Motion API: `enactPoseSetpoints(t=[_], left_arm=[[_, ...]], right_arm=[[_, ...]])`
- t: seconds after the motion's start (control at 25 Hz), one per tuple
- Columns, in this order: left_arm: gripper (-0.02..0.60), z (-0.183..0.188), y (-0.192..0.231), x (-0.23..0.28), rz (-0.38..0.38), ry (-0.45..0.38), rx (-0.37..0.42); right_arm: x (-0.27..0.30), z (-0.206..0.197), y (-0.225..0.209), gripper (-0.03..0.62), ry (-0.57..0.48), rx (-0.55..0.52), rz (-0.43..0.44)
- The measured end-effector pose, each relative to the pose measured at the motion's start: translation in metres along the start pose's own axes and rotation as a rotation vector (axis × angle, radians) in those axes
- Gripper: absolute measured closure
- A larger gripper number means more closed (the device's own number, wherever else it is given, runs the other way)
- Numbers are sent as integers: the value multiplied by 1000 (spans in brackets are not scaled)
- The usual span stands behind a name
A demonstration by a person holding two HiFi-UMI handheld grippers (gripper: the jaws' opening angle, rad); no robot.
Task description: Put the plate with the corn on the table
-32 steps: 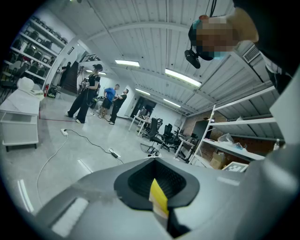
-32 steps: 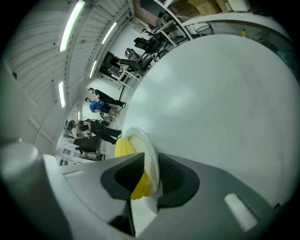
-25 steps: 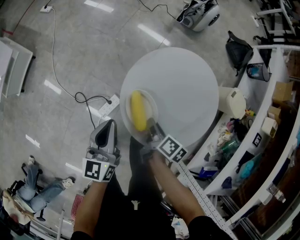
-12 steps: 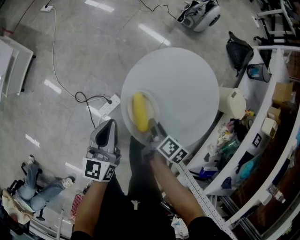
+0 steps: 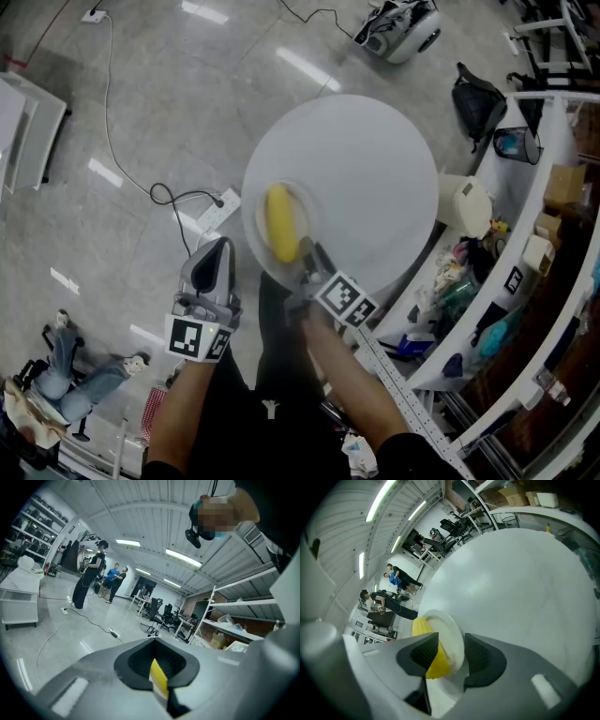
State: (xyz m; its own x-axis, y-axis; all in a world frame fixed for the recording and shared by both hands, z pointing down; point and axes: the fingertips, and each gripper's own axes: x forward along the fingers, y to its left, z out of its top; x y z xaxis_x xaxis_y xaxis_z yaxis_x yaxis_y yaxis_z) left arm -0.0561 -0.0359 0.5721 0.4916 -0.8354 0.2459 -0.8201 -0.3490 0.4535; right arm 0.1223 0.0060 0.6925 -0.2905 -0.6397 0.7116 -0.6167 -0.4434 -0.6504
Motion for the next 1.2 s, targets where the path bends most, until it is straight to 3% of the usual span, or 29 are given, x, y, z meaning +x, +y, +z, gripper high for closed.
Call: enactPoseSetpoints(t=[0.64,1.2], left_arm=[[580,8,-6,0,-20,-11,5],[580,19,-17,-14,-41,-23,21]], right_arm=[[-12,4,-1,458,-28,-24,-12],[-27,2,17,583,-49,-76,7]])
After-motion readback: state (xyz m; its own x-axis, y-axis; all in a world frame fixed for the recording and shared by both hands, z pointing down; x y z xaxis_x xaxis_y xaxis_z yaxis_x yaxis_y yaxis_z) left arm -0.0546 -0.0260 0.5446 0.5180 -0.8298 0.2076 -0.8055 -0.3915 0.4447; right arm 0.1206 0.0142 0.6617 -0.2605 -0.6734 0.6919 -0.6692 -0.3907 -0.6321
